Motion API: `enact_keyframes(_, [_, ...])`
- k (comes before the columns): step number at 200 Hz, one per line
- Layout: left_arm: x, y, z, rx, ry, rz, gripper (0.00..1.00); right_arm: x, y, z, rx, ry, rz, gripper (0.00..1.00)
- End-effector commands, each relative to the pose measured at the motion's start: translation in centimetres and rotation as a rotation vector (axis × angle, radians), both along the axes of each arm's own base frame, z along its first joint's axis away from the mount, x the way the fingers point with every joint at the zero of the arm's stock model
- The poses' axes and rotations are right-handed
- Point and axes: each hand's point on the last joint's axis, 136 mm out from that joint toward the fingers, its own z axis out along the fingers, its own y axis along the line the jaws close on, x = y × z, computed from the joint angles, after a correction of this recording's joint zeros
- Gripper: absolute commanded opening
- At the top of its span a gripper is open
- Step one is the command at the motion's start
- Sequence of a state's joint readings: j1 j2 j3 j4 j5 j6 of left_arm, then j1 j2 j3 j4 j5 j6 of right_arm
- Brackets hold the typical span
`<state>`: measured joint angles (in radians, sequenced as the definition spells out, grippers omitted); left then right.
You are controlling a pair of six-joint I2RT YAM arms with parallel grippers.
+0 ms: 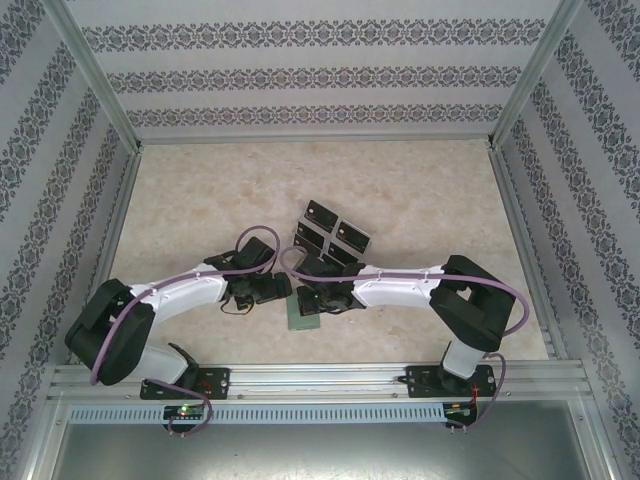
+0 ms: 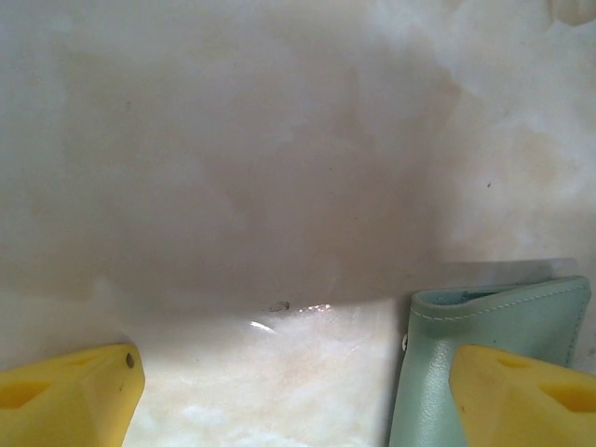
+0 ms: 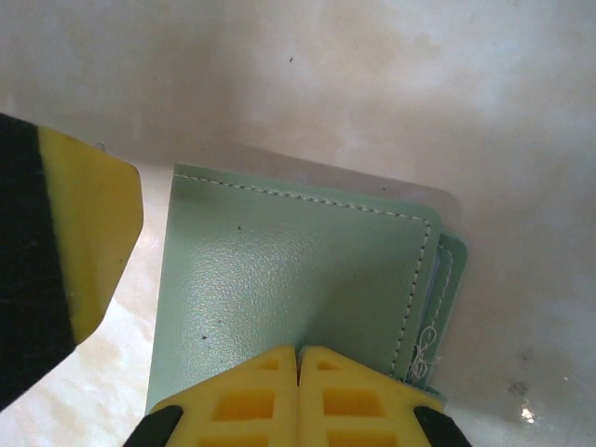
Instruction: Put the credit cards into the card holder
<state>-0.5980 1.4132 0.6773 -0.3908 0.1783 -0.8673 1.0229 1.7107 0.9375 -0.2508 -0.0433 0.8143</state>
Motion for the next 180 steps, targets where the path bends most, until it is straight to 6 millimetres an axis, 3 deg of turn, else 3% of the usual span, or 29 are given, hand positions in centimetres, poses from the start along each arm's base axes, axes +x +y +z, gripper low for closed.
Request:
enact_keyframes(1, [-0.1, -1.1, -0.9, 0.0, 0.004, -0.058, 0.87, -0.8, -2.1, -2.5, -0.079, 0.052, -0.025, 0.0])
enact_keyframes(113, [-2.7, -0.8, -5.5, 0.18, 0.152, -0.154, 0.88, -0.8, -1.2, -1.6, 0.049, 0.075, -0.021, 0.0])
enact_keyframes(180, [-3.5, -0.4, -7.2, 0.197, 0.19, -0.151, 0.86, -0.5, -1.1, 0.9, 0.273, 0.076, -0.042, 0.0])
